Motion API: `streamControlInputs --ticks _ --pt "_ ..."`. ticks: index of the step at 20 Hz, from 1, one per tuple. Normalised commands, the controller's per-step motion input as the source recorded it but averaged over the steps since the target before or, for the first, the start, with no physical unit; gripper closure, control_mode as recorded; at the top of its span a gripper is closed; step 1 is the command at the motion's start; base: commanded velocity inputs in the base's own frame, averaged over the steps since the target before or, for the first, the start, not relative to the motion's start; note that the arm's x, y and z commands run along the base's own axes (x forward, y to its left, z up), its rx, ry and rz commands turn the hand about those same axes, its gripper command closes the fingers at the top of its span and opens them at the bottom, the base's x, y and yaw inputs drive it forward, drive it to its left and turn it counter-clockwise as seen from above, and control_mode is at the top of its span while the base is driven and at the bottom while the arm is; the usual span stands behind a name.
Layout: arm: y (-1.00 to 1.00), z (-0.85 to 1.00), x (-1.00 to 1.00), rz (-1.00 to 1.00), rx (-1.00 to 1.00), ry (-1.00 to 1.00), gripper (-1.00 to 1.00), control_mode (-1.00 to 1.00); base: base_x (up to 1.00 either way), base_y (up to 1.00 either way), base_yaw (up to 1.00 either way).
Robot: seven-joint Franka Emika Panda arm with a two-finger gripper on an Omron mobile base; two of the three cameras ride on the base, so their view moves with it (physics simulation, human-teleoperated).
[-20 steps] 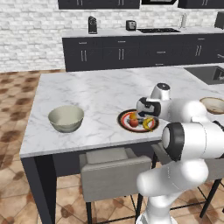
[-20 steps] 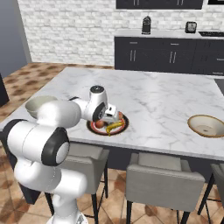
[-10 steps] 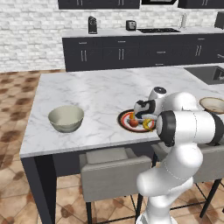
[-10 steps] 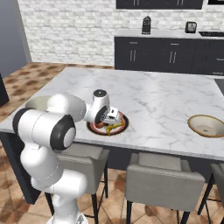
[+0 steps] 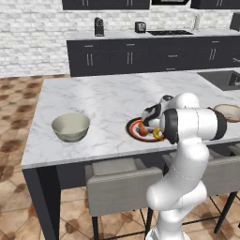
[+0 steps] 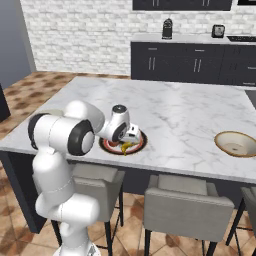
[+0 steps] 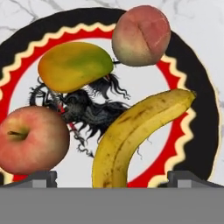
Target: Take the fruits from the plate on the dining counter and place two fruits in each bowl.
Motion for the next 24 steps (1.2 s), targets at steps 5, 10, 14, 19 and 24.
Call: streamControlInputs --ticks 5,10,14,19,24 --pt "0.0 -0.31 0.05 0.0 0.0 0.02 -1.0 -1.0 0.0 0.0 0.0" --pt "0.0 -0.24 0.0 0.0 0.0 0.03 -1.0 -1.0 0.0 0.0 0.0" --pt "0.0 -0.18 0.0 0.0 0.0 0.01 -1.0 -1.0 0.0 0.0 0.0" --pt "0.0 -0.08 0.0 0.0 0.0 0.0 1.0 -1.0 0.0 0.0 0.0" --pt "0.0 0.0 0.0 0.0 0.0 0.0 1.0 -1.0 0.0 0.0 0.0"
